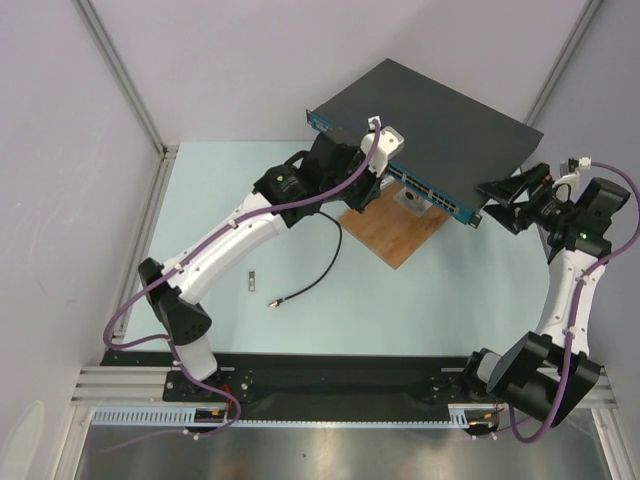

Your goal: Insert the plug into the switch port

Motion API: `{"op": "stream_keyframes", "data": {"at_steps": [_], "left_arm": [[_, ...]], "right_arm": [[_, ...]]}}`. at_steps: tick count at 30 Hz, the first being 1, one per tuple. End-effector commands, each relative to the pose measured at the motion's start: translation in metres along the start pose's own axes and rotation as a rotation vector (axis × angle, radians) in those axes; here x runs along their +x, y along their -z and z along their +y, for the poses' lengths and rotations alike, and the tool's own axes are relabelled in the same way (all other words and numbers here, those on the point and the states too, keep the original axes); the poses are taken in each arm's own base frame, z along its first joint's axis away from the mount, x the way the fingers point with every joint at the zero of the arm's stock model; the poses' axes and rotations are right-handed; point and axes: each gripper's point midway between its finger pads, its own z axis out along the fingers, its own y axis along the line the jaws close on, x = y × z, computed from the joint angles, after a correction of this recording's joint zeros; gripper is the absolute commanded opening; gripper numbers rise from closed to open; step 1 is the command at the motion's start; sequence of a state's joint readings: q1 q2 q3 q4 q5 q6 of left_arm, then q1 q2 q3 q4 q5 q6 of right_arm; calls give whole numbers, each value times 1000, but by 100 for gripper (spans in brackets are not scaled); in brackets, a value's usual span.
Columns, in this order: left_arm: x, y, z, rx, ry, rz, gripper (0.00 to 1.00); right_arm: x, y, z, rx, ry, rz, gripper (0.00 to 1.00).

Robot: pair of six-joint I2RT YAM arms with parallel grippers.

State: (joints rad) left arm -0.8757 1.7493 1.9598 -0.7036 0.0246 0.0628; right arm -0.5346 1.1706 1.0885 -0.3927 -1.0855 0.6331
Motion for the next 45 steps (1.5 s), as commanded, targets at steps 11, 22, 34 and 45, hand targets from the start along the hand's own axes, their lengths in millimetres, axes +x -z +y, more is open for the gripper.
{"op": "stream_keyframes", "data": {"at_steps": [11,22,34,45], "left_arm": [[-9,2,12,-85,57,-16,0],[-16,-11,17,-117,88,-20,0],[-22,-18,17,-111,79,-29,0],[-20,-27,20,-122,71,-26,0]], "right_arm": [[-4,-11,24,-105,29,-43,61],[4,-13,19,-86,17,-43,3],[2,-12,21,-87,33,-47,0],[1,-13,20,-83,30,-39,0]]}}
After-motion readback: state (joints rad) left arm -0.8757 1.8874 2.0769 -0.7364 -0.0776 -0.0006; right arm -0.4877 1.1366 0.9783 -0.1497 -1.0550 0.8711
